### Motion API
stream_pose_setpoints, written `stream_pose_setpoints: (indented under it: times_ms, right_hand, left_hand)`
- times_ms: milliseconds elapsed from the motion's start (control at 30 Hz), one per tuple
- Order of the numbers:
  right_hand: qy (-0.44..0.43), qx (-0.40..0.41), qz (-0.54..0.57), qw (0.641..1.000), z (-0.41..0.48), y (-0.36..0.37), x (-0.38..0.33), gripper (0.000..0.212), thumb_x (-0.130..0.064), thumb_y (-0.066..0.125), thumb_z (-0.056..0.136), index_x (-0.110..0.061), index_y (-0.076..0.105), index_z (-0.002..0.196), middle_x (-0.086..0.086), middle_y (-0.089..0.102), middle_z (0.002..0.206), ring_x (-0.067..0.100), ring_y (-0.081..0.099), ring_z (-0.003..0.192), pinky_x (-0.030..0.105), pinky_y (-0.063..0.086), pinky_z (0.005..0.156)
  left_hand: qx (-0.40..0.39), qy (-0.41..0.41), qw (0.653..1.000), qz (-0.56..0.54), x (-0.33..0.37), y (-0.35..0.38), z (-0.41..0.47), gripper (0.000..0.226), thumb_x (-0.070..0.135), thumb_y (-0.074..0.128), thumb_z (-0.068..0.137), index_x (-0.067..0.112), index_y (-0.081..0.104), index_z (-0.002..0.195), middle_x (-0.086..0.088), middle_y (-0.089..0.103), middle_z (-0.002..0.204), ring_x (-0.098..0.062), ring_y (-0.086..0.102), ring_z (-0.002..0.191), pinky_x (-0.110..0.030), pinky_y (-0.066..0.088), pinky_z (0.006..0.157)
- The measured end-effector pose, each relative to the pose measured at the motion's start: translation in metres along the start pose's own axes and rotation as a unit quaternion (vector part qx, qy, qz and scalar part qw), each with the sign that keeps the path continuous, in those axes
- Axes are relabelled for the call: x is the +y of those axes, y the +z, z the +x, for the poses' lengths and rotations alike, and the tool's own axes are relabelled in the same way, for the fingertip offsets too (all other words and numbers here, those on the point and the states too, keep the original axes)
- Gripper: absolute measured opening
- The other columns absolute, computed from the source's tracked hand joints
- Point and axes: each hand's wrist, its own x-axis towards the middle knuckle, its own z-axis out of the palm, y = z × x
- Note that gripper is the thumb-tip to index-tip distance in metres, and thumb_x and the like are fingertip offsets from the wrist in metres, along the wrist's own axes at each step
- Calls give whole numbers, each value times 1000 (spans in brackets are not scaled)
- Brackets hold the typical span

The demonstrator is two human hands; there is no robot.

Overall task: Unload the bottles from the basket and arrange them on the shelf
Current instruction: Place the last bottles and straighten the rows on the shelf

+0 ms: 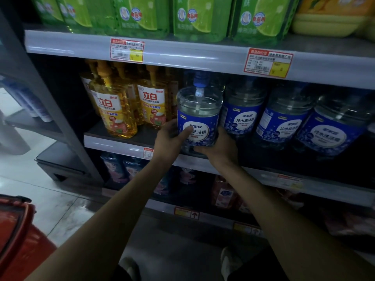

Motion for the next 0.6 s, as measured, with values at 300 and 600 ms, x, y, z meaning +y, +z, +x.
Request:
stream_pose_setpoints:
  times_ms: [300,600]
  right_hand:
    - [-8,26,-11,1000,-4,4,-3,93,-40,97,58,-20,51,136,3,64,135,26,63,119,46,56,95]
    - [12,10,13,1000,-1,3,2,92,-34,98,58,-22,53,137,2,67,130,24,66,114,46,58,94]
  left_hand:
    - [-4,13,1000,16,-3,-1,0,31,29,68,99,27,62,129,16,72,115,2,69,106,-26,58,91]
    - [18,23,999,43,-3,3,-5,45,28,81,88,19,65,129,9,75,116,0,71,102,-30,60,88]
